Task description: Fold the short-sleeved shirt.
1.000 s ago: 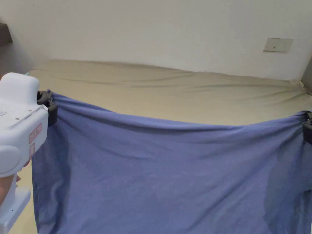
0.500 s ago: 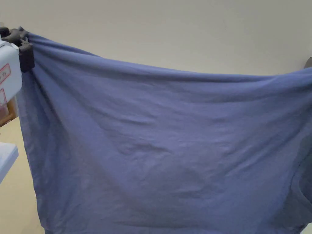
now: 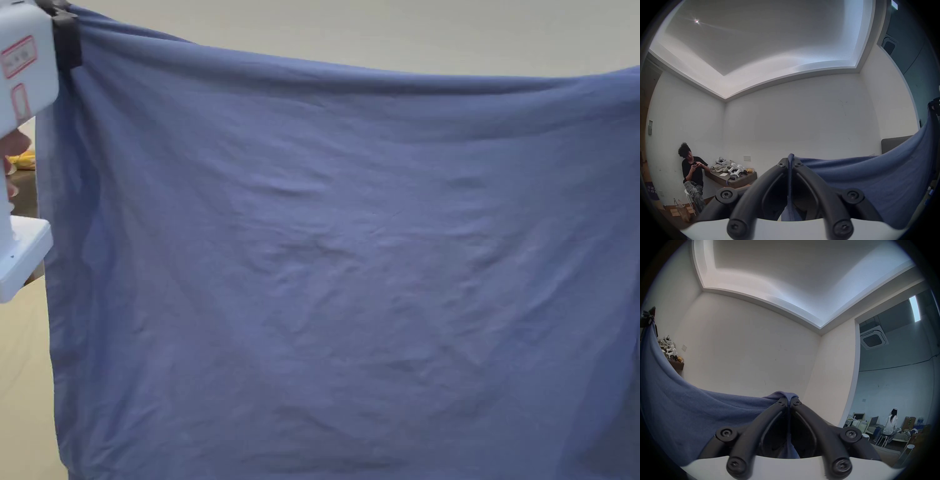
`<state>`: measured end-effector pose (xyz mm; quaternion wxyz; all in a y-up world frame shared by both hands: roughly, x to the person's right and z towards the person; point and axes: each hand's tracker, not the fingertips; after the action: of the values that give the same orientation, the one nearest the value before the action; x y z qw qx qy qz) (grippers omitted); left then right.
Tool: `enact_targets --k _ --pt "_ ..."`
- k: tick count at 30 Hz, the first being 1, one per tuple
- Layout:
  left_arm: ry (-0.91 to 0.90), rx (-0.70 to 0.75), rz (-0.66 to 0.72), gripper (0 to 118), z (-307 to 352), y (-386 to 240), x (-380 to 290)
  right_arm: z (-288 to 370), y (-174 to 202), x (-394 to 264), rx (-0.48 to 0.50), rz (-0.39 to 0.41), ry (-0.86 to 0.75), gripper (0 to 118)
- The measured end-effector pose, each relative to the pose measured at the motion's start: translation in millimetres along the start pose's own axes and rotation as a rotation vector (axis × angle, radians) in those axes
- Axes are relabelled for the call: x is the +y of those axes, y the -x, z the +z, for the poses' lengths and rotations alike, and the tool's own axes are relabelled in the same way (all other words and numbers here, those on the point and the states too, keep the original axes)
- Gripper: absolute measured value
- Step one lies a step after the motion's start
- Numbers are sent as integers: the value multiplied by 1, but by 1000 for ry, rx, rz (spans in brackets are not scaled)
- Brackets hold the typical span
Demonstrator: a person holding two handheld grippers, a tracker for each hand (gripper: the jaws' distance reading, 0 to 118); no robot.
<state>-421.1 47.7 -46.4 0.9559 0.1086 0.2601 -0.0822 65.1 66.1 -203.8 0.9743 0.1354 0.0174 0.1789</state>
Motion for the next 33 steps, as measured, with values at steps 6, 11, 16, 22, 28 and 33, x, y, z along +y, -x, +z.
enact_targets --k 6,11,16,22,28,33 --pt "58 22 -5 0 -67 -8 2 -71 18 -5 15 -11 38 4" --pt "162 -2 30 0 -127 -10 -6 -124 34 -5 29 -62 57 4" --pt "184 26 -21 0 -159 -29 -12 -167 54 -5 27 -40 72 4" --pt "269 36 -7 0 -226 -46 -44 -225 78 -30 34 -5 105 4" --pt "343 13 -57 0 -266 -63 -76 -270 104 -51 74 -43 151 4" --pt "397 13 -17 0 -316 -65 -117 -290 133 -81 91 94 181 4"
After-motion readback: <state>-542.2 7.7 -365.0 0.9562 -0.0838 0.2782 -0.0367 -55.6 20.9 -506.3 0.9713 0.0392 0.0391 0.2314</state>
